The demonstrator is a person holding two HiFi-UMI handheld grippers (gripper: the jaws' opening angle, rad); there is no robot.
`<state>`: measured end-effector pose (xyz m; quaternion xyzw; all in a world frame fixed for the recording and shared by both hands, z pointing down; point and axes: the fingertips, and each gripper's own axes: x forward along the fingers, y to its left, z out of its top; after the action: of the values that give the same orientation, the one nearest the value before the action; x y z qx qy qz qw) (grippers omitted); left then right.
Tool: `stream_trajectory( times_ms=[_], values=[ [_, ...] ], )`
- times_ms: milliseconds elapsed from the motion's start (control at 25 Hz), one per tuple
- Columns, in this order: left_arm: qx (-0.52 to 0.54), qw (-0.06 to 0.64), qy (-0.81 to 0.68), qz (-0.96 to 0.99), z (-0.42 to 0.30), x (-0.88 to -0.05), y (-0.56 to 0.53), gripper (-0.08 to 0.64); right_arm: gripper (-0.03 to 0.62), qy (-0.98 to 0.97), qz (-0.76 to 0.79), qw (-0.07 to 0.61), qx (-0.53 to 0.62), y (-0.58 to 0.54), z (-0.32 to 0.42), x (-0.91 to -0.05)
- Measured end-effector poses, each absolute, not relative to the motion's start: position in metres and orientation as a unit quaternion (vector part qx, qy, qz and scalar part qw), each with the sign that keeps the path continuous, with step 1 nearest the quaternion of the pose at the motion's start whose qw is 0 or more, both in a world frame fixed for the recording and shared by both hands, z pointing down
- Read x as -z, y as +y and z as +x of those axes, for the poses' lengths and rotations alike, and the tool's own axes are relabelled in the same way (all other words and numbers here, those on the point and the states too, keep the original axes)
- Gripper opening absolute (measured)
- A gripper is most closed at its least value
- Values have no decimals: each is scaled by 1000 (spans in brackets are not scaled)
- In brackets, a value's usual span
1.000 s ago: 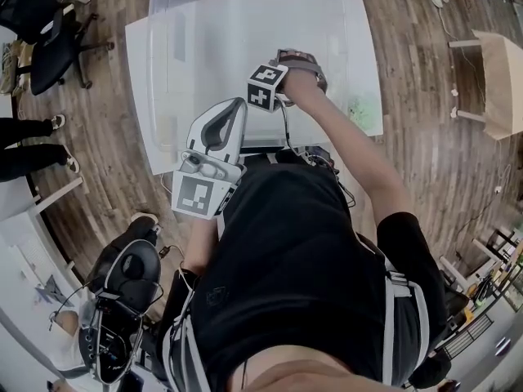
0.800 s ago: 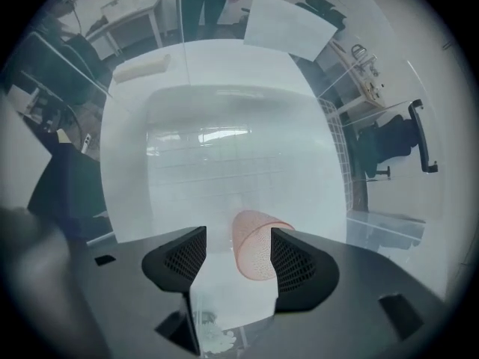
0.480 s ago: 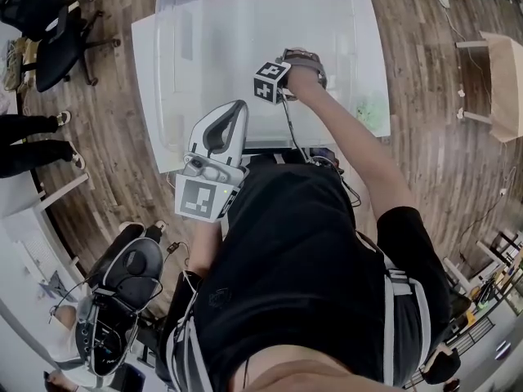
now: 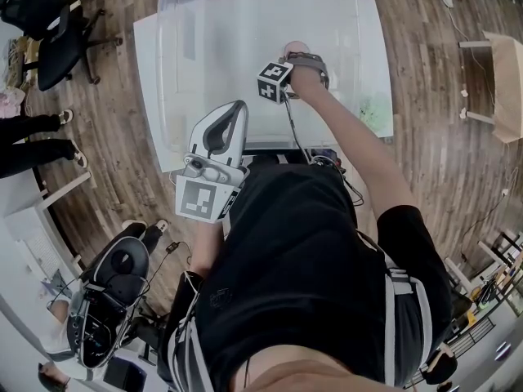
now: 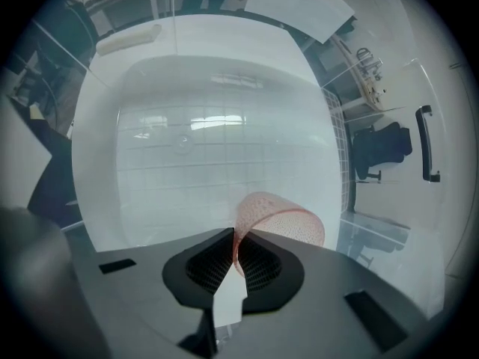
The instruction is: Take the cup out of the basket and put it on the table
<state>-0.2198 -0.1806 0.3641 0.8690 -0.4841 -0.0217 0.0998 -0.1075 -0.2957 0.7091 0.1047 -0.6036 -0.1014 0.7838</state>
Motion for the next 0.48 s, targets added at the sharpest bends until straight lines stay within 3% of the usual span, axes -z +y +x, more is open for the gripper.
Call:
stream_trajectory(
  times_ms=[480],
  values=[
    [22,98,-482,871,-215,-362,-182,18,32,-625,106,766,106,-296,-119,-697]
  ],
)
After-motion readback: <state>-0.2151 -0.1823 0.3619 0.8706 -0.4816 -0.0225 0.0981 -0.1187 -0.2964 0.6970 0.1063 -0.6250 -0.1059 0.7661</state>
